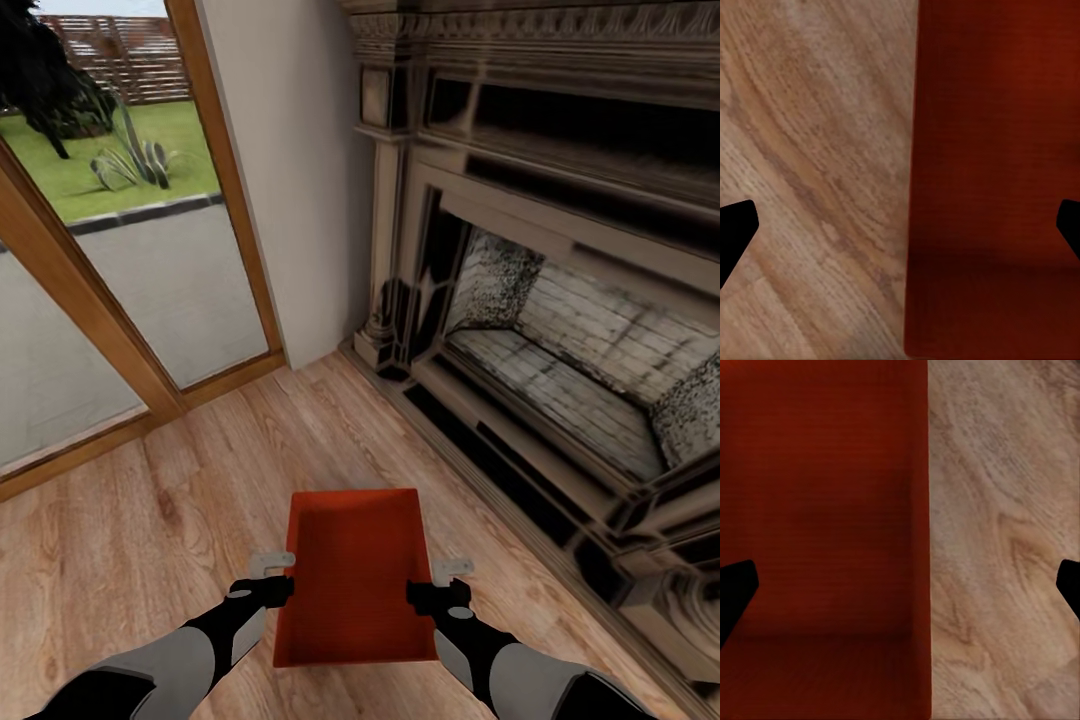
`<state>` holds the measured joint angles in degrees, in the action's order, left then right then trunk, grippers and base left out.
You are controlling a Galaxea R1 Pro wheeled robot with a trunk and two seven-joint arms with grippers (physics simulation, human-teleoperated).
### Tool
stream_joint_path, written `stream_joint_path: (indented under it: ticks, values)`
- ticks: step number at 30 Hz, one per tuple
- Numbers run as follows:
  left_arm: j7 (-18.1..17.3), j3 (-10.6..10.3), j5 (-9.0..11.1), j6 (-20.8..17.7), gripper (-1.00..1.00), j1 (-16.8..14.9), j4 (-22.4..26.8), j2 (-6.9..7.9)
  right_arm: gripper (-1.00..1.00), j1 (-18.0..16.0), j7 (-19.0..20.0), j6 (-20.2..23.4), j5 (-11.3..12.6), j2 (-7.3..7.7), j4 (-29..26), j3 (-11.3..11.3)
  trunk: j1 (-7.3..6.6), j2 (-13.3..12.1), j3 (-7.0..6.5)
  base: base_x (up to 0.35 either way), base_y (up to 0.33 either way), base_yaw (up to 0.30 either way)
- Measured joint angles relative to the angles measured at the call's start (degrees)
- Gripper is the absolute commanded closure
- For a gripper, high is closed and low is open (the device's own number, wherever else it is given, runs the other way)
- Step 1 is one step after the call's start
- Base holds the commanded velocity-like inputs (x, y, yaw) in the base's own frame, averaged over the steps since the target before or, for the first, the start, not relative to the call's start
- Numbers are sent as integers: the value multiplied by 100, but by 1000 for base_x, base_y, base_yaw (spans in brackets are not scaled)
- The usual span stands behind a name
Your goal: Move the two storage containers from the living room to the garage. In the garage, place one container on the floor and stack the other container on top of it (either order is fine).
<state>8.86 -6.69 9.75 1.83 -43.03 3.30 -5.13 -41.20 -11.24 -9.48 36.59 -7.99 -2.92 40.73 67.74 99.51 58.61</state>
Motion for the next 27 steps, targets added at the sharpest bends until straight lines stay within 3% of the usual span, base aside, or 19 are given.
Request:
stream_joint_path:
  ticks: [19,27]
  values:
    - [0,-2,-4,0,-100,0,9,4,-100,0,0,2,-25,27,0,16,45,82,36,0,0,0]
    - [0,-1,-4,-2,-100,0,9,4,-100,0,0,-8,-25,27,0,18,220,401,180,0,0,0]
